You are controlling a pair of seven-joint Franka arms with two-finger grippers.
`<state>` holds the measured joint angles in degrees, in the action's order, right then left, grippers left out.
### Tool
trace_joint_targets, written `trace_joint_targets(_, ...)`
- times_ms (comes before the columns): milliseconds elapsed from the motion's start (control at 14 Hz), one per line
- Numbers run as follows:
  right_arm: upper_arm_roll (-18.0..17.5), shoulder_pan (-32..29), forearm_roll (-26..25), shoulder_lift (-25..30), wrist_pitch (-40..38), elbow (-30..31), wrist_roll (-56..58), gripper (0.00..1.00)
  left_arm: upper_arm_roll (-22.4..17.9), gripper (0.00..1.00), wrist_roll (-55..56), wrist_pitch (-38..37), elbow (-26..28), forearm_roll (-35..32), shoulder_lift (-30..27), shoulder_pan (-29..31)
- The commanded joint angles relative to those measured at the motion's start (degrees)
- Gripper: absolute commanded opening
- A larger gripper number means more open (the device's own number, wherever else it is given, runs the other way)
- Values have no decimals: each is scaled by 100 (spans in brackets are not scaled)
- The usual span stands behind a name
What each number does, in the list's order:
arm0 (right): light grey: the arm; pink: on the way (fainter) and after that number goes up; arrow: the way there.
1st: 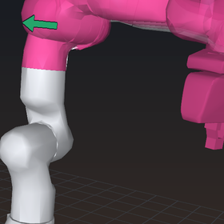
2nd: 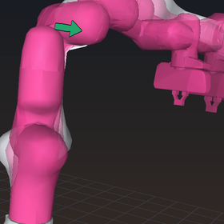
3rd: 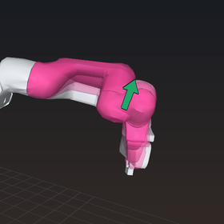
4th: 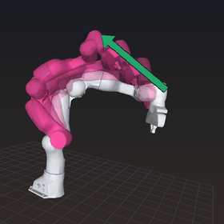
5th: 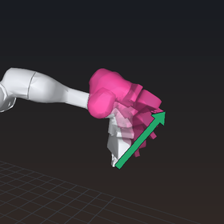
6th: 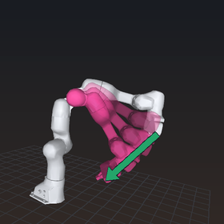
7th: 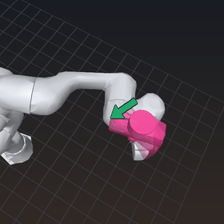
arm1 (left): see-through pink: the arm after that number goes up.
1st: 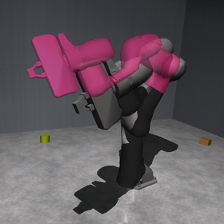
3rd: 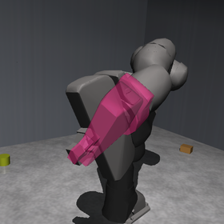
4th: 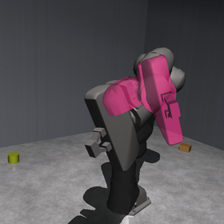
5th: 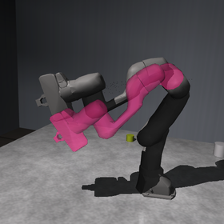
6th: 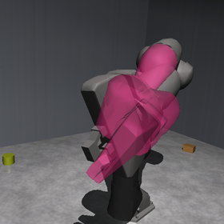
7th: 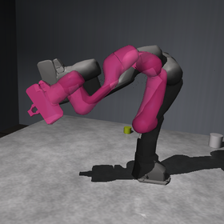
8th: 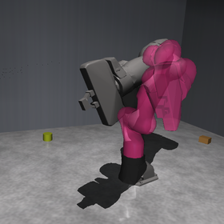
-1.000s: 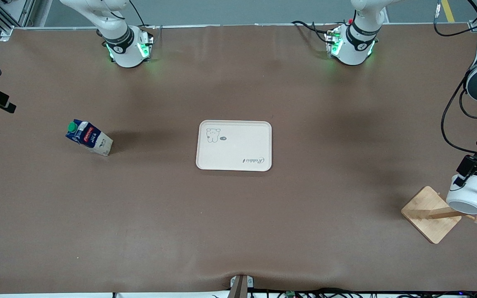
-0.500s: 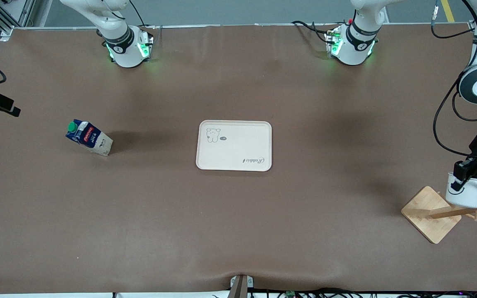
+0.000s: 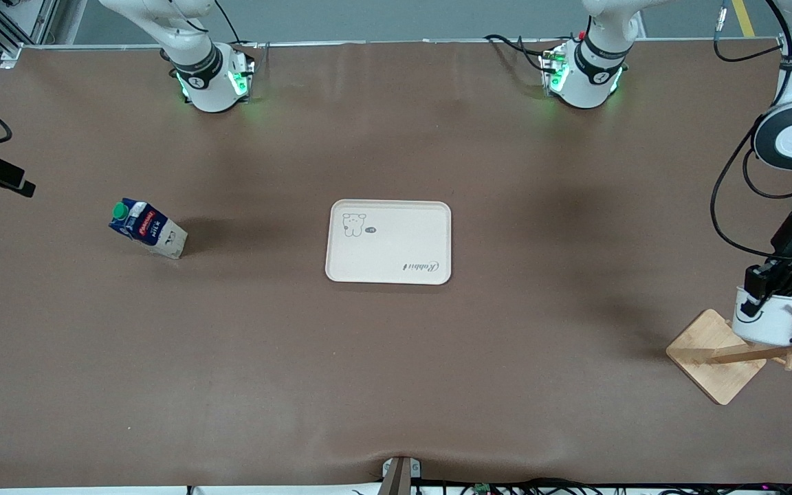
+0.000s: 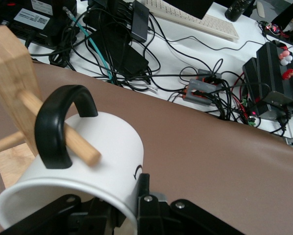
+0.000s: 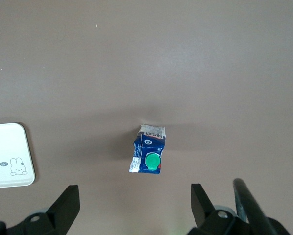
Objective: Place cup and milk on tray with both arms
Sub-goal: 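Reach the left gripper to the white mug and grasp its rim, then lift the mug off the stand with the left gripper toward the tray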
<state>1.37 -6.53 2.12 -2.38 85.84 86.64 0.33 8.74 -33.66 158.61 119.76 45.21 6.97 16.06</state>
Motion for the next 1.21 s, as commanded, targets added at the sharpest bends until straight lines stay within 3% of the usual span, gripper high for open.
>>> trace_joint_targets(0,-32,-24,-19,-35,-85,-121,11,100,311,0,61,74,687,137,-668,12)
trace_joint_targets(429,-32,-6,-19,-35,-85,-121,2,100,637,0,245,38,1312,102,-1232,38)
trace_joint_targets(643,-32,-68,-10,-149,-76,-112,-25,100,935,0,552,-119,1348,76,-1189,38)
trace_joint_targets(857,-23,-59,-19,-245,-111,-104,-33,100,1400,0,1649,-313,1313,-38,-1049,3)
trace_joint_targets(1143,-23,-94,33,-351,-146,-60,-16,100,1919,0,3554,-820,1068,-1301,-837,-6)
